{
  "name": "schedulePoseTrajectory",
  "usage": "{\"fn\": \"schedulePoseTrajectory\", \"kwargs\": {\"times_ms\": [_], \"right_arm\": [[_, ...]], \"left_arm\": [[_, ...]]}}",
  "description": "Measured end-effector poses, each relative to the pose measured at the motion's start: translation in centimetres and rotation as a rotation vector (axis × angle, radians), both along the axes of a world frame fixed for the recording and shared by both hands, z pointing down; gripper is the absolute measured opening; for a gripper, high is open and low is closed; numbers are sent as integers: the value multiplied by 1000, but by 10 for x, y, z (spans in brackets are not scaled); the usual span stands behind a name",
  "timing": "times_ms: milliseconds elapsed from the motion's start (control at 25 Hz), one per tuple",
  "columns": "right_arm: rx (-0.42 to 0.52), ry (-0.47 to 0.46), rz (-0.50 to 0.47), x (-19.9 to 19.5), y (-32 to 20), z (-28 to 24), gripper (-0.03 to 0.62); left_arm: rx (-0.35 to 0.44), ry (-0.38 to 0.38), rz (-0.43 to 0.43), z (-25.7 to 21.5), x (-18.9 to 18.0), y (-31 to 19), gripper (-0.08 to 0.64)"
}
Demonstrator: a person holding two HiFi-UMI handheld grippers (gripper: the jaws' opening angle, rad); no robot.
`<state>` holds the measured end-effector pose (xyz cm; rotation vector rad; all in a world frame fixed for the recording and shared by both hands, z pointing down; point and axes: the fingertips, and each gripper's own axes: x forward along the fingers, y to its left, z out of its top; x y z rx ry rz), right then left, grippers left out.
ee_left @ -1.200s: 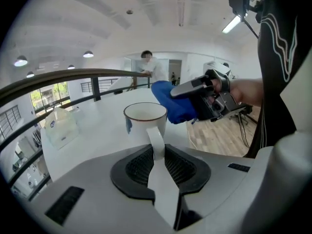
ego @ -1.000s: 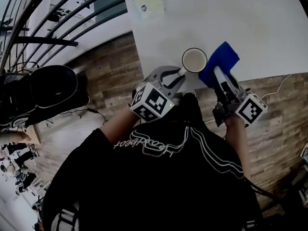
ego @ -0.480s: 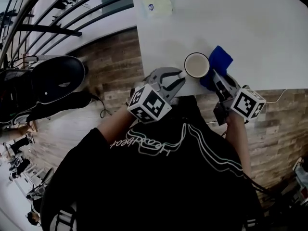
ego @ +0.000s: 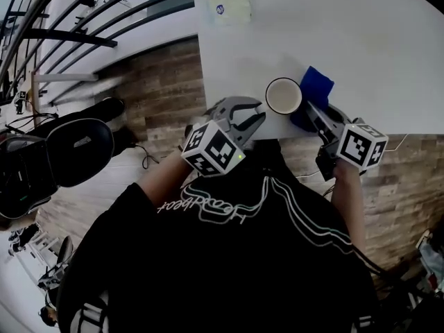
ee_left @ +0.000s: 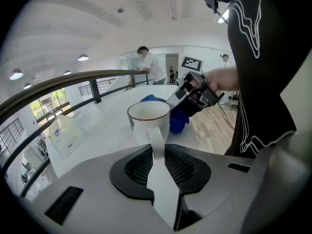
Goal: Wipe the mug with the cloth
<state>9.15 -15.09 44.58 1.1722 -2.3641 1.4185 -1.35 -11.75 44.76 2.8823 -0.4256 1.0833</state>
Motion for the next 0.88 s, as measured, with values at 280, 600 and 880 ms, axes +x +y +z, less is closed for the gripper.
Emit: {"fn": "schedulePoseTrajectory", "kwargs": {"times_ms": [280, 600, 880], "right_arm": [[89, -115, 2, 10, -7, -41, 64], [141, -193, -18, 11, -4, -64, 64], [133, -221, -48, -12, -18, -58, 64]], "left_arm": [[-2, -27, -17, 2, -9, -13, 72], [-8, -29, -72, -1, -14, -18, 72], [-76, 53, -198, -1, -31, -48, 72]]}}
